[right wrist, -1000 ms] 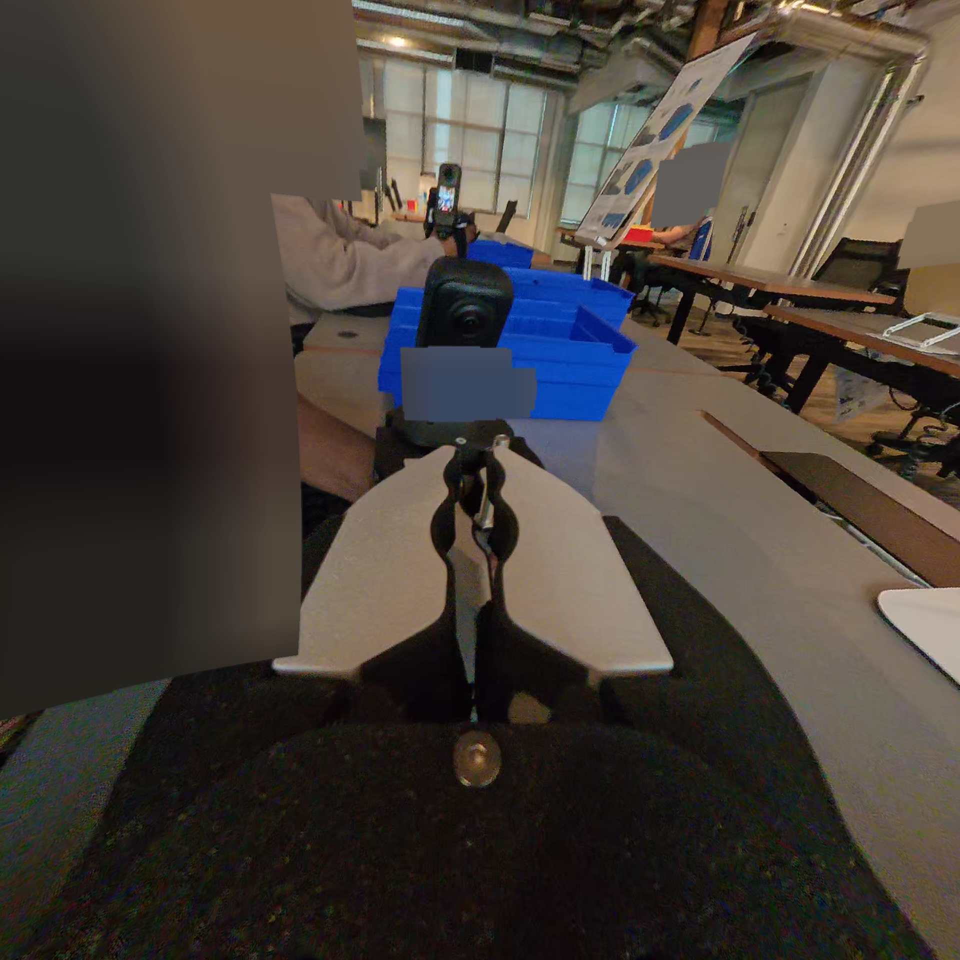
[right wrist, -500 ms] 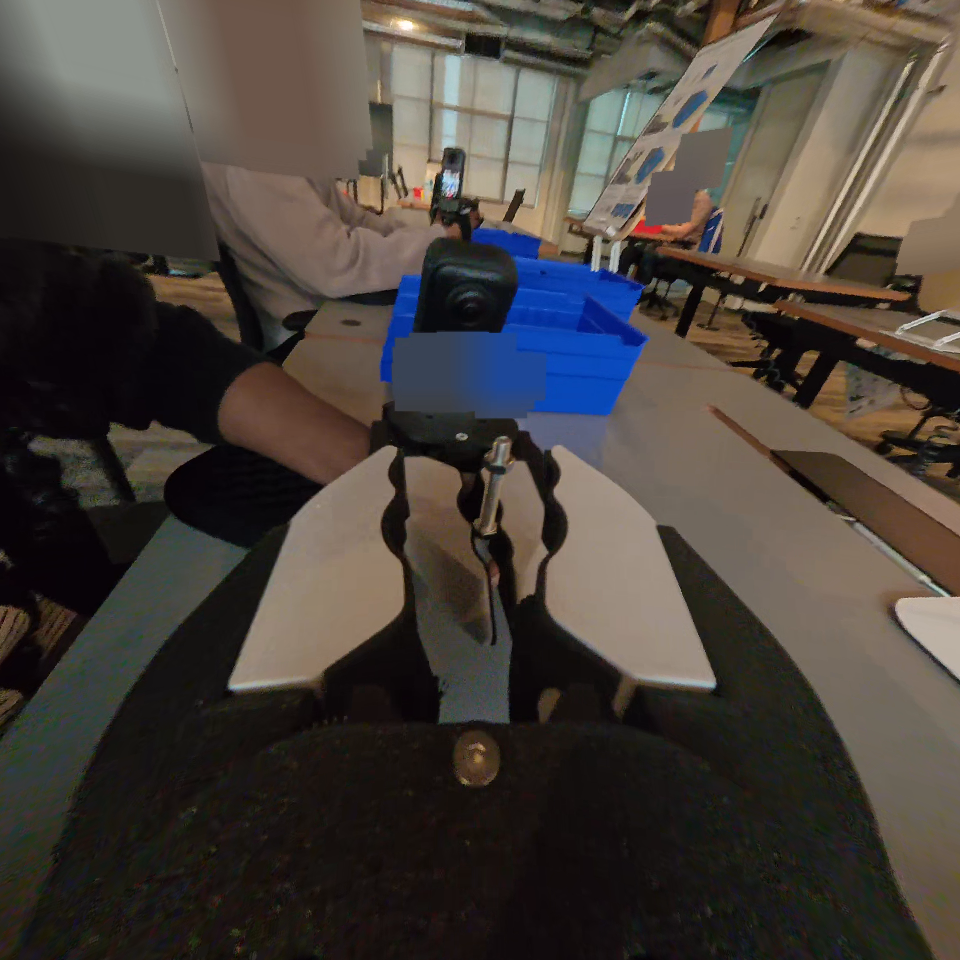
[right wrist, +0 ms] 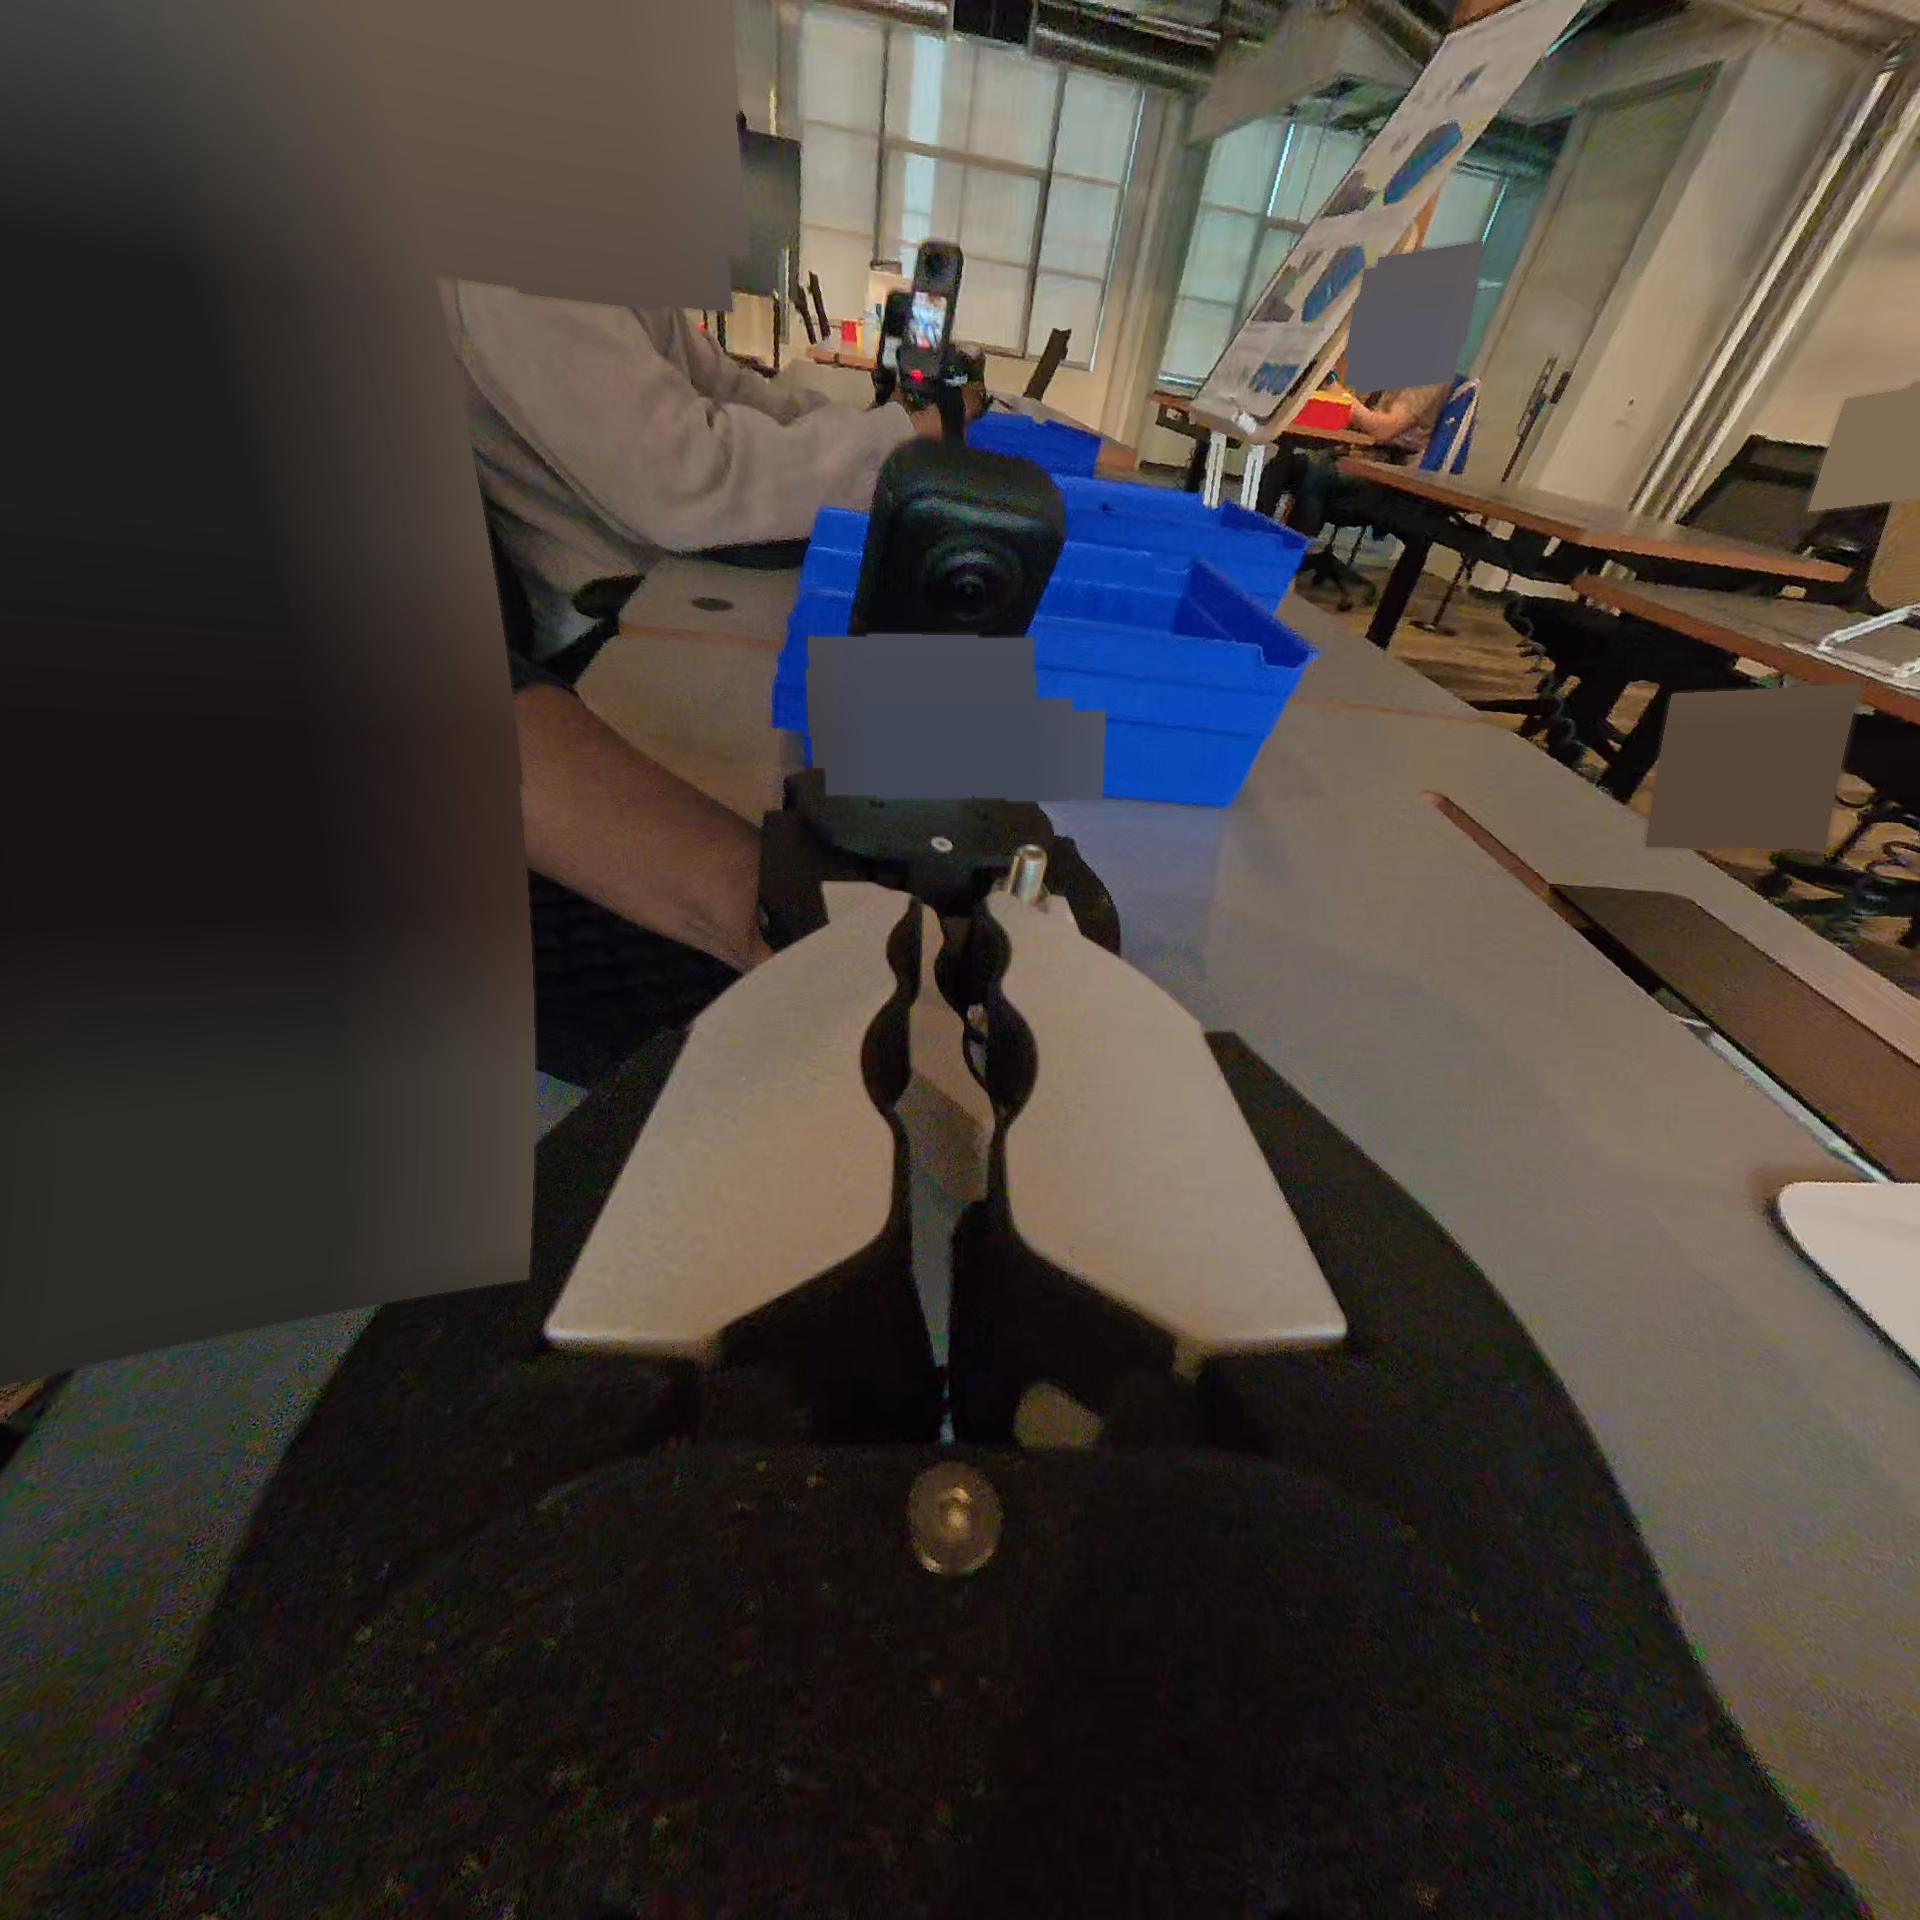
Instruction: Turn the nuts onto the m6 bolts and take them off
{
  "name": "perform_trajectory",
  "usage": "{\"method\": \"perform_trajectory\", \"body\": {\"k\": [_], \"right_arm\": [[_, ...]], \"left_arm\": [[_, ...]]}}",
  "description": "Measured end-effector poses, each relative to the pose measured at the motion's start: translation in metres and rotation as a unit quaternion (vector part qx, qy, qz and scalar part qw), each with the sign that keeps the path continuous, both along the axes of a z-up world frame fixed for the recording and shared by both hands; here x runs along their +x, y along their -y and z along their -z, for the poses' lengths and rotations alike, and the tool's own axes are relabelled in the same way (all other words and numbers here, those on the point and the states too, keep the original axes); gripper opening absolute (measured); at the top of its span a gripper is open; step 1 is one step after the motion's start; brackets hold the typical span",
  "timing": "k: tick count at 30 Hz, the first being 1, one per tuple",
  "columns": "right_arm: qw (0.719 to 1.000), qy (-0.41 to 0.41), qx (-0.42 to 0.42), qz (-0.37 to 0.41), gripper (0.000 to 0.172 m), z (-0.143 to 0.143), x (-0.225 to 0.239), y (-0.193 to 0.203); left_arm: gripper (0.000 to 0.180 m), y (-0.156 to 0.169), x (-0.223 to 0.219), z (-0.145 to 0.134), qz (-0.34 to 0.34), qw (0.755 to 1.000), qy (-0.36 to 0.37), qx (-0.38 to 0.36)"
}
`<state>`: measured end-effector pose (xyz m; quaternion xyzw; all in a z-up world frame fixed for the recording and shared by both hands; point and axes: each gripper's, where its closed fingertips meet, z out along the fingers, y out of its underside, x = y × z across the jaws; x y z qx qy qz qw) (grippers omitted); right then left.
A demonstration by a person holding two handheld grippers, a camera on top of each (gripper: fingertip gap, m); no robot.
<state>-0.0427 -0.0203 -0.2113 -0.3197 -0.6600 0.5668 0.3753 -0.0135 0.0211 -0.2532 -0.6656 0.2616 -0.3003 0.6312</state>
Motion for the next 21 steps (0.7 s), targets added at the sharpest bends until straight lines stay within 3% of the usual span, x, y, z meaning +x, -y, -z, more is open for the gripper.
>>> {"method": "perform_trajectory", "body": {"k": [3, 5, 7, 8, 12, 14, 18, 21], "right_arm": [[1.000, -0.001, -0.028, -0.001, 0.010, -0.005, 0.001, -0.004], [1.000, 0.000, -0.019, 0.012, 0.034, -0.001, -0.005, -0.005], [1.000, 0.012, -0.009, 0.006, 0.047, 0.004, -0.007, 0.000], [1.000, 0.014, -0.007, 0.000, 0.046, 0.004, -0.006, 0.003], [1.000, 0.007, -0.011, -0.012, 0.011, -0.002, 0.002, 0.002], [1.000, 0.006, -0.022, -0.007, 0.012, -0.004, 0.002, -0.001], [1.000, 0.015, -0.014, 0.006, 0.044, 0.003, -0.006, -0.001], [1.000, 0.012, -0.004, -0.002, 0.035, 0.003, -0.005, 0.004]], "left_arm": [[0.006, 0.000, 0.000, 0.000, 0.001, 1.000, 0.000, -0.001], [0.007, 0.000, 0.001, 0.001, 0.003, 1.000, -0.004, 0.000], [0.007, 0.001, 0.001, 0.001, 0.004, 1.000, -0.004, 0.000], [0.006, 0.000, 0.001, 0.001, 0.003, 1.000, -0.002, 0.000], [0.007, 0.000, 0.000, 0.000, 0.001, 1.000, 0.001, -0.001], [0.007, 0.000, 0.000, 0.000, 0.002, 1.000, 0.000, -0.001], [0.007, 0.001, 0.001, 0.001, 0.004, 1.000, -0.004, -0.001], [0.007, 0.000, 0.001, 0.000, 0.003, 1.000, 0.000, -0.002]]}}
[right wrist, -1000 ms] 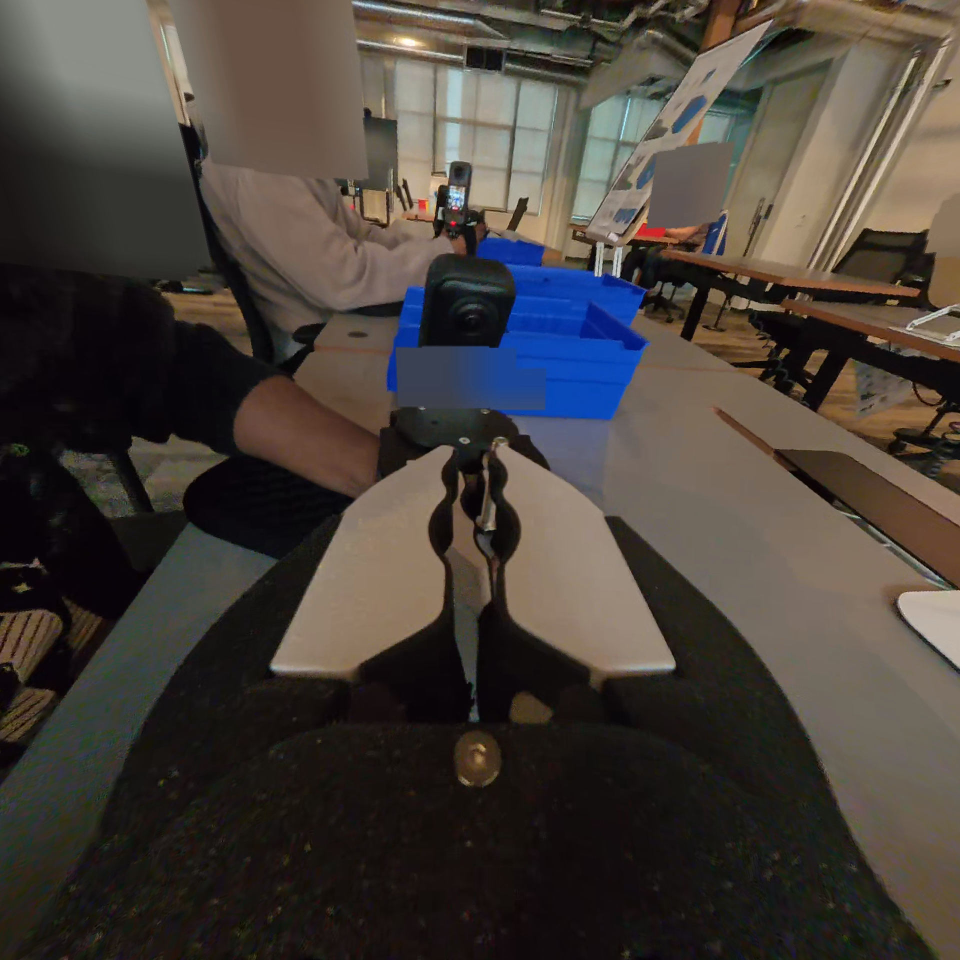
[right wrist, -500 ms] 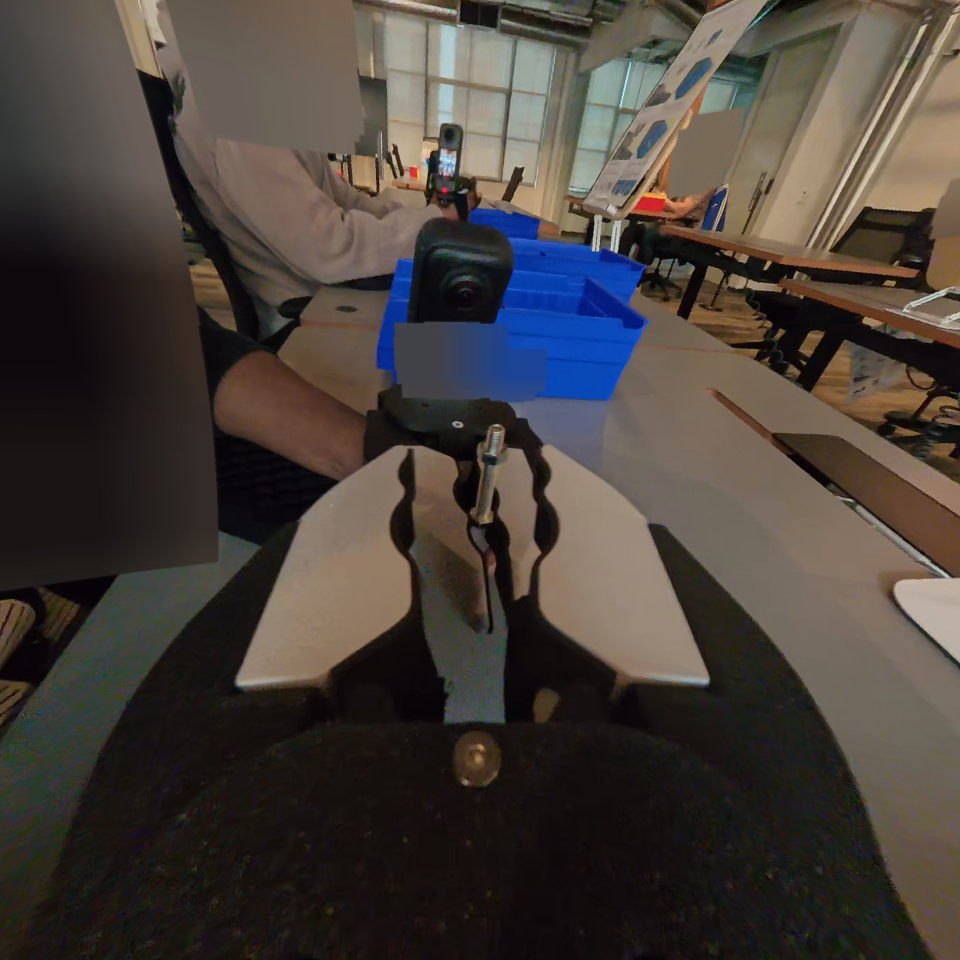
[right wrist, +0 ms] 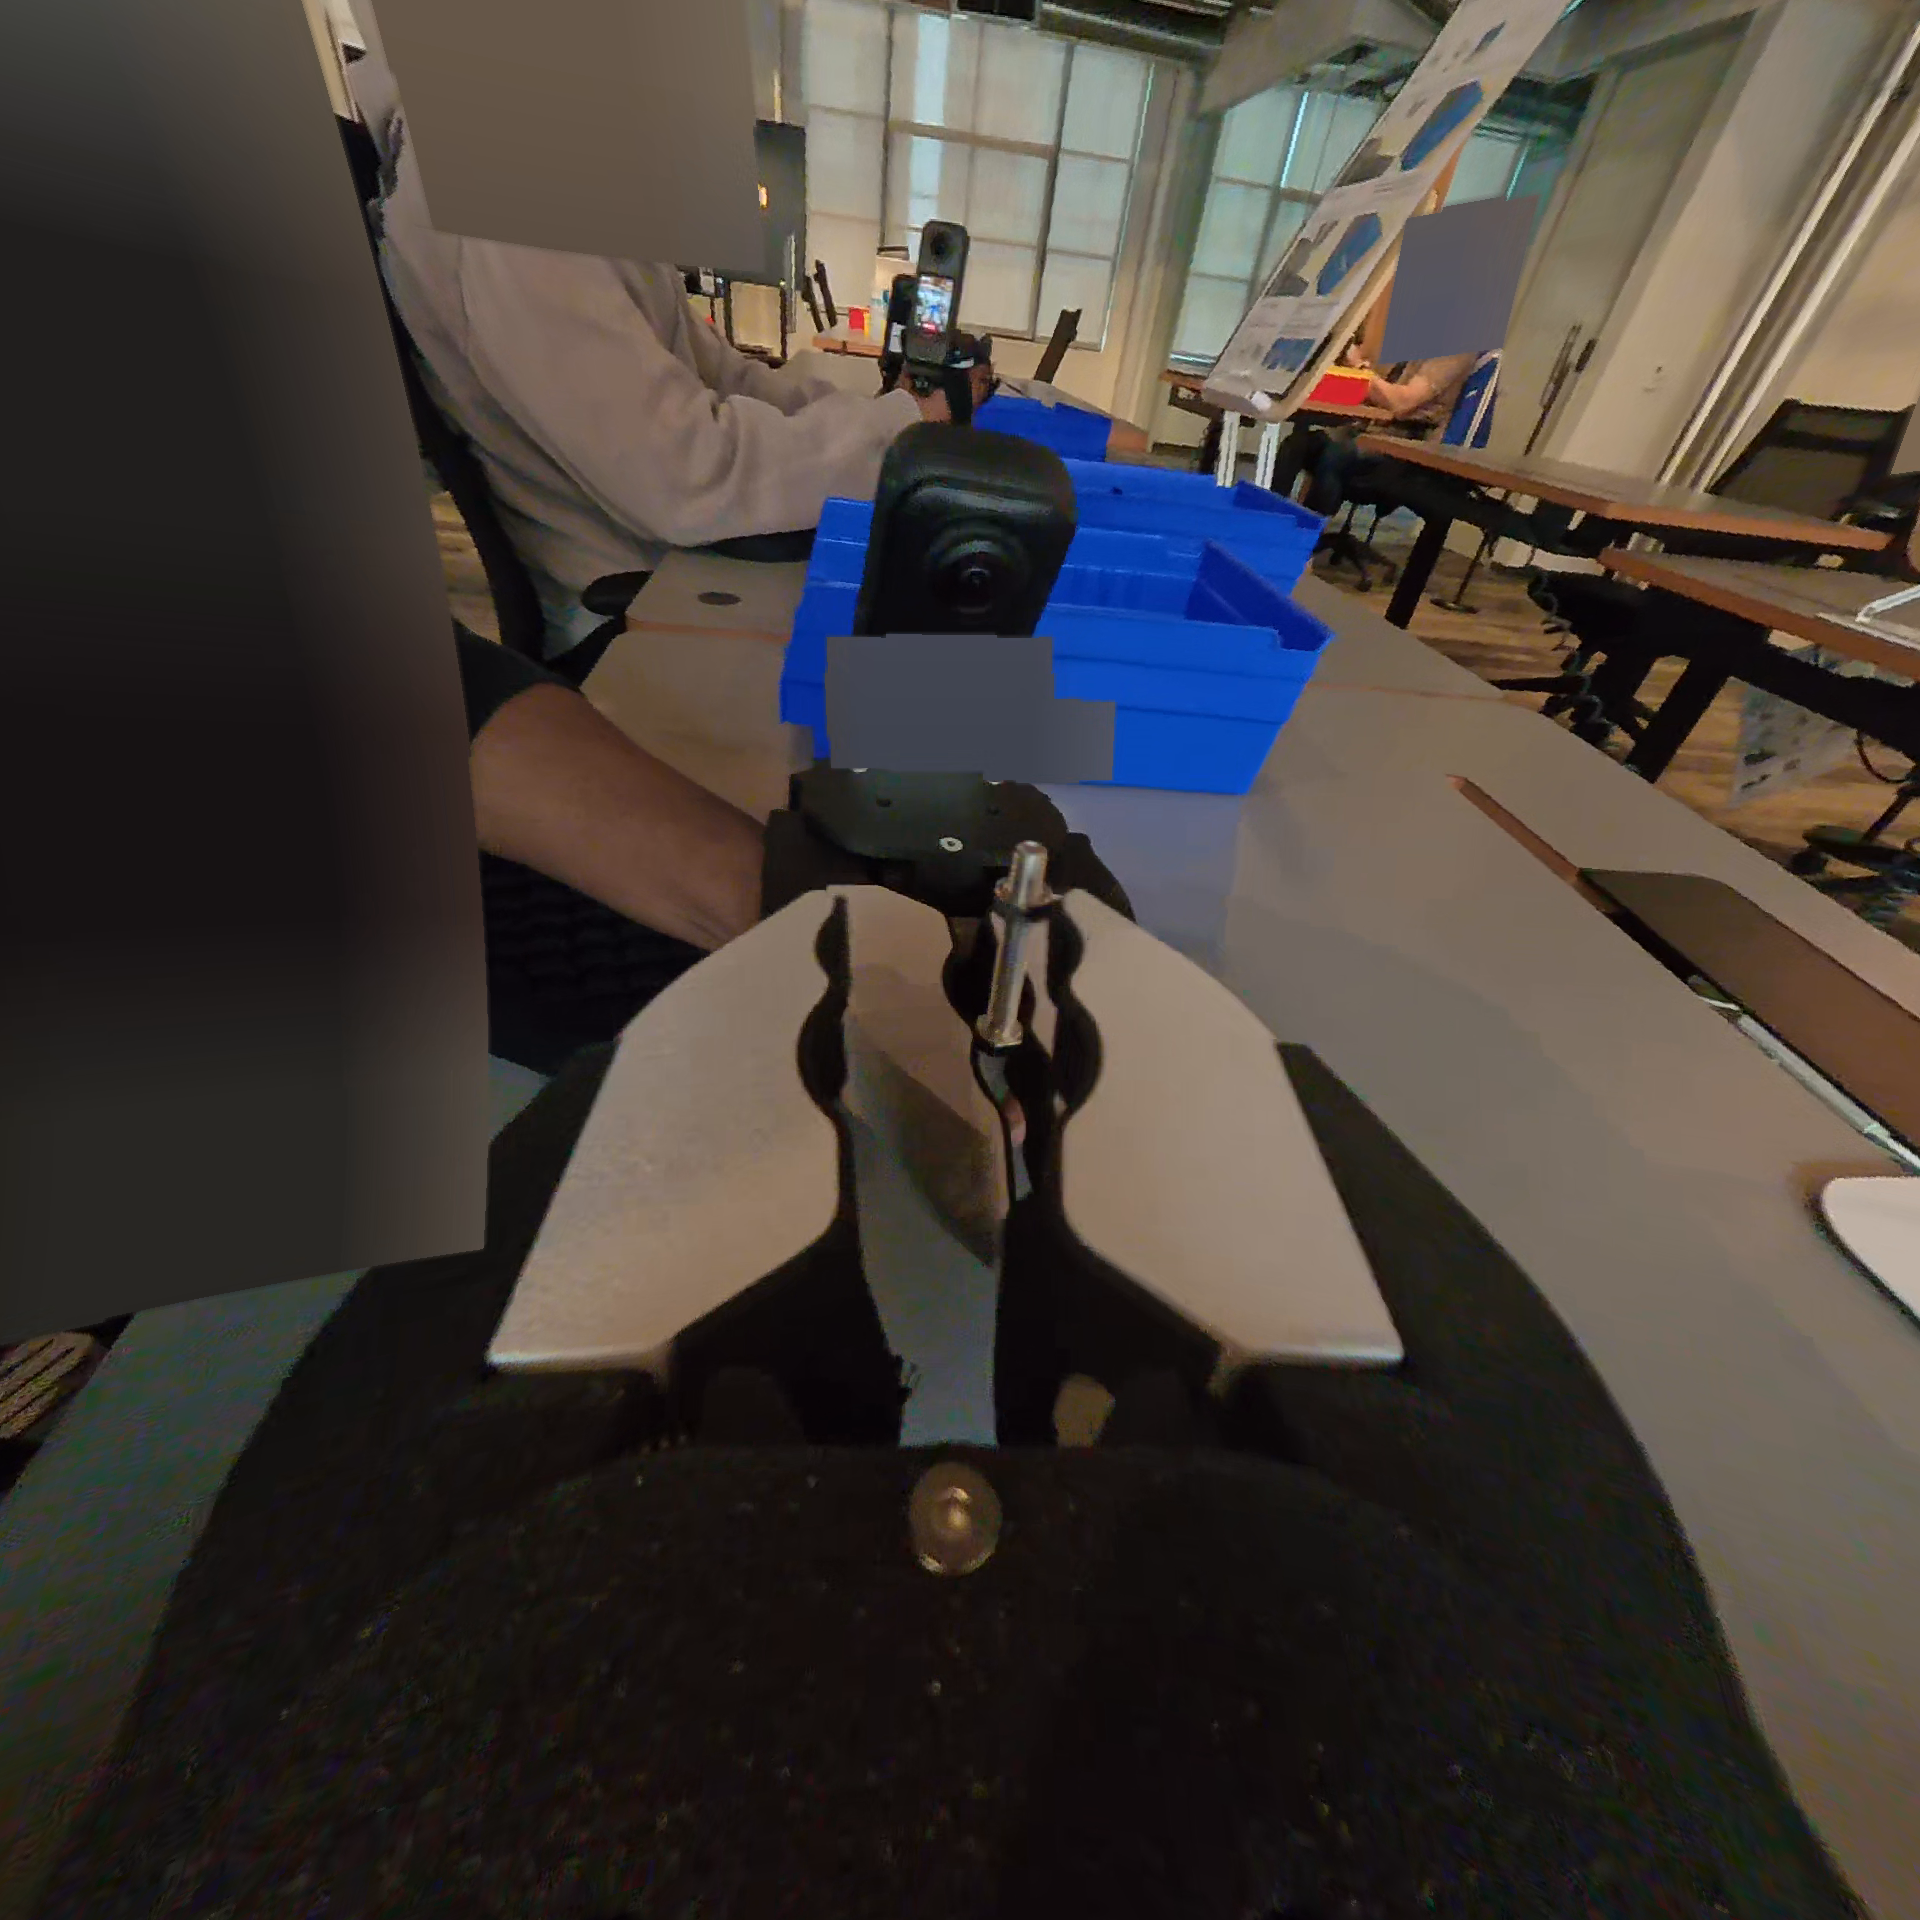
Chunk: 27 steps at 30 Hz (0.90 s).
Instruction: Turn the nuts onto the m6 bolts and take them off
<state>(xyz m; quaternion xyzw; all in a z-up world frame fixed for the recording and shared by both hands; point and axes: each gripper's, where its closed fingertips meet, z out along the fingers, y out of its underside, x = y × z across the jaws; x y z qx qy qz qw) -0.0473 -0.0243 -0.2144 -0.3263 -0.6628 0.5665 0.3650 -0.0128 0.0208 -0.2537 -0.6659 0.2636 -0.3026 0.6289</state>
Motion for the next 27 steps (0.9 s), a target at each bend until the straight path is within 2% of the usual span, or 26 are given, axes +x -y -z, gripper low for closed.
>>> {"method": "perform_trajectory", "body": {"k": [2, 3, 5, 8, 10, 12, 13, 14, 15, 18, 22, 27], "right_arm": [[1.000, -0.003, 0.005, -0.010, 0.010, -0.003, 0.006, 0.000], [1.000, -0.005, -0.006, -0.009, 0.009, -0.006, 0.008, -0.001], [1.000, -0.008, -0.015, -0.004, 0.011, -0.008, 0.007, -0.005], [1.000, -0.003, -0.004, 0.018, 0.039, -0.002, -0.001, -0.009], [1.000, 0.004, 0.000, 0.009, 0.049, 0.001, -0.003, -0.004], [1.000, 0.004, 0.004, -0.001, 0.046, 0.001, -0.001, 0.000], [1.000, 0.003, 0.007, -0.005, 0.037, 0.001, 0.001, 0.001], [1.000, 0.004, 0.011, -0.015, 0.017, 0.000, 0.006, 0.002], [0.999, 0.006, 0.006, -0.032, 0.007, -0.001, 0.011, 0.004], [1.000, 0.009, -0.008, -0.024, 0.008, -0.003, 0.011, -0.001], [0.999, 0.032, 0.003, 0.016, 0.026, 0.011, -0.002, -0.009], [0.999, 0.032, 0.004, 0.029, 0.021, 0.013, -0.008, -0.010]], "left_arm": [[0.007, 0.000, -0.001, -0.001, -0.003, 1.000, 0.004, 0.000], [0.007, -0.001, -0.002, -0.001, -0.003, 1.000, 0.007, -0.001], [0.007, -0.001, -0.002, -0.001, -0.003, 1.000, 0.008, -0.001], [0.007, 0.000, 0.000, 0.000, -0.001, 1.000, 0.001, 0.000], [0.007, 0.000, 0.000, 0.000, 0.001, 1.000, 0.000, -0.001], [0.007, 0.000, 0.000, 0.000, -0.001, 1.000, 0.002, -0.001], [0.007, -0.001, -0.001, 0.000, -0.001, 1.000, 0.003, -0.001], [0.007, -0.001, -0.001, -0.001, -0.003, 1.000, 0.004, -0.001], [0.007, -0.001, -0.002, -0.001, -0.004, 1.000, 0.006, -0.001], [0.007, -0.001, -0.002, -0.001, -0.004, 1.000, 0.009, -0.001], [0.007, -0.001, -0.001, -0.001, -0.003, 1.000, 0.004, 0.000], [0.007, 0.000, 0.001, 0.000, 0.000, 1.000, -0.004, 0.001]]}}
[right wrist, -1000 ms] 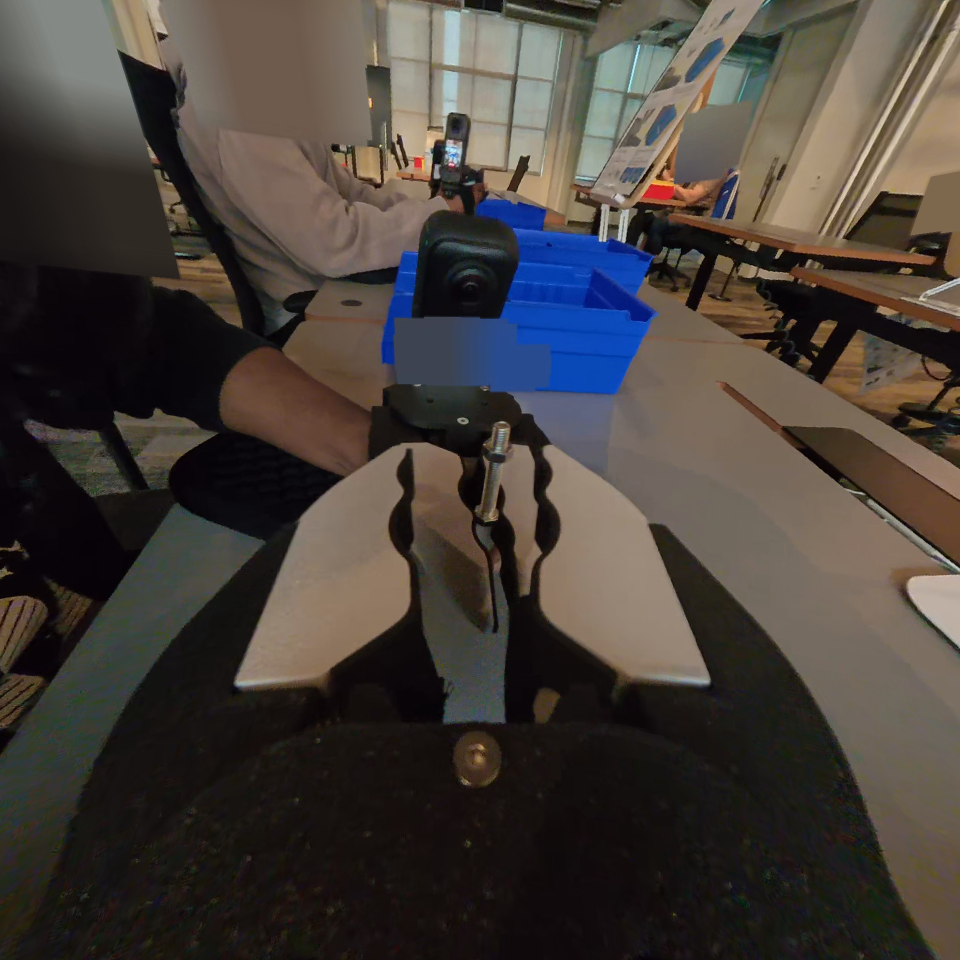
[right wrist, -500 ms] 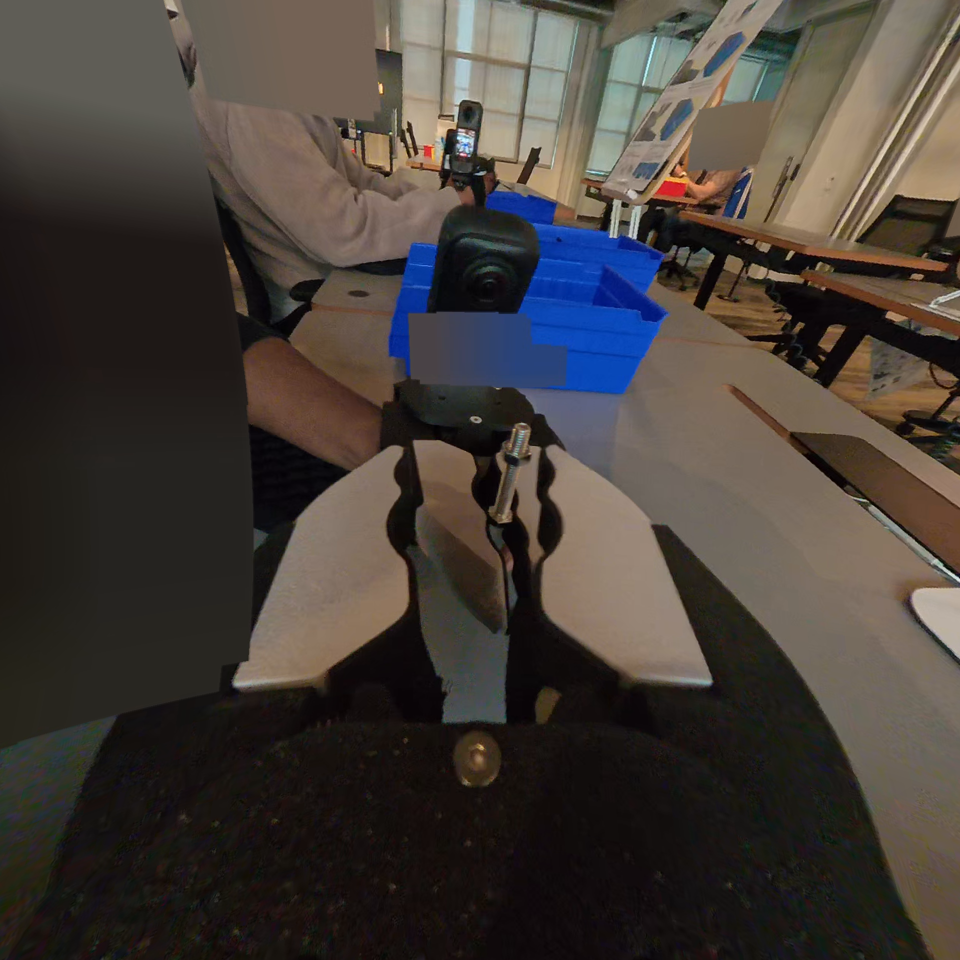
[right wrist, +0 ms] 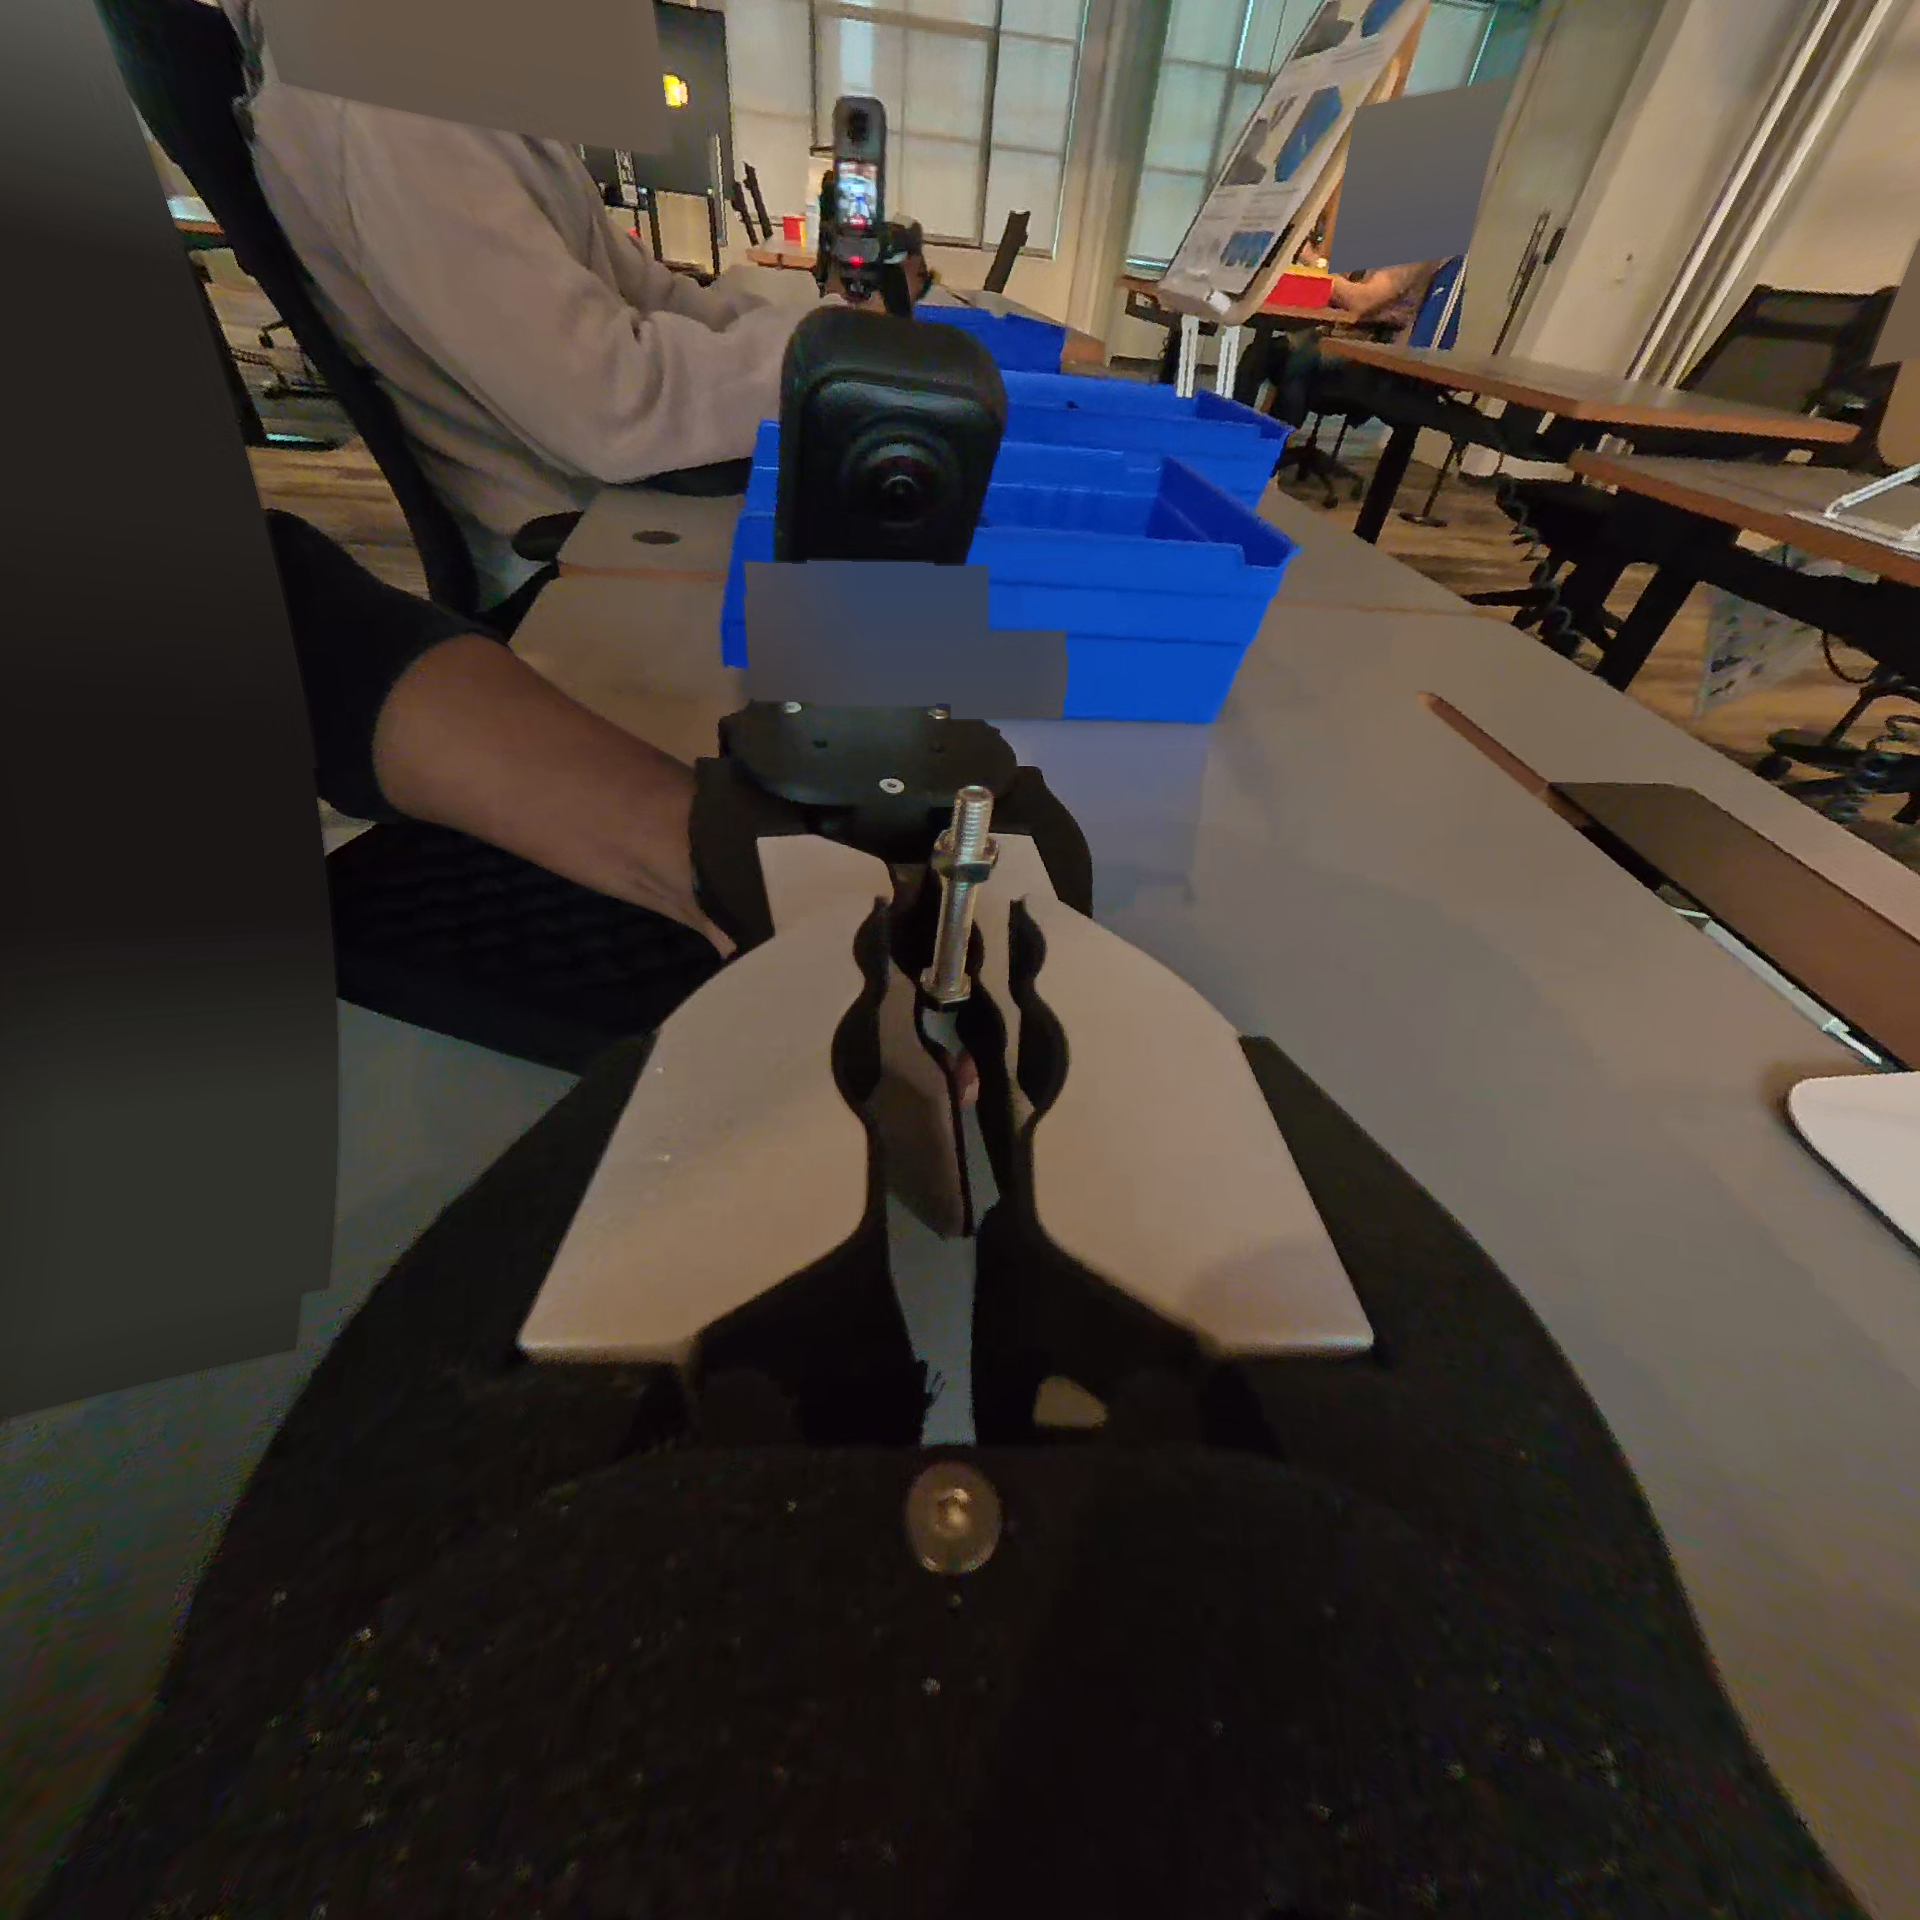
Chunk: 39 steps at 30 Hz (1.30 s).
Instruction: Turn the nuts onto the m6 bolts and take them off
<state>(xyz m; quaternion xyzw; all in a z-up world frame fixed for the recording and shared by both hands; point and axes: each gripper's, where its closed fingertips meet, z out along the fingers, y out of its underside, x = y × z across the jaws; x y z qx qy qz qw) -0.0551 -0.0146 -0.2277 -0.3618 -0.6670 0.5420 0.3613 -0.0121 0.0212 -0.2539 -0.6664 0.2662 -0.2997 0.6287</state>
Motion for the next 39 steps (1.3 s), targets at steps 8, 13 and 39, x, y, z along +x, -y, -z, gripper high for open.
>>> {"method": "perform_trajectory", "body": {"k": [8, 13, 39], "right_arm": [[1.000, -0.006, 0.020, 0.004, 0.005, 0.000, 0.000, 0.000], [1.000, -0.020, 0.014, 0.007, 0.004, -0.008, 0.003, -0.003], [0.857, 0.261, 0.036, 0.443, 0.005, -0.030, 0.199, -0.315]], "left_arm": [[0.008, 0.001, 0.001, -0.001, 0.001, 1.000, -0.003, 0.010], [0.042, 0.000, -0.002, -0.004, -0.020, 0.999, -0.012, 0.036], [0.081, 0.000, -0.010, -0.018, -0.072, 0.991, -0.034, 0.106]]}}
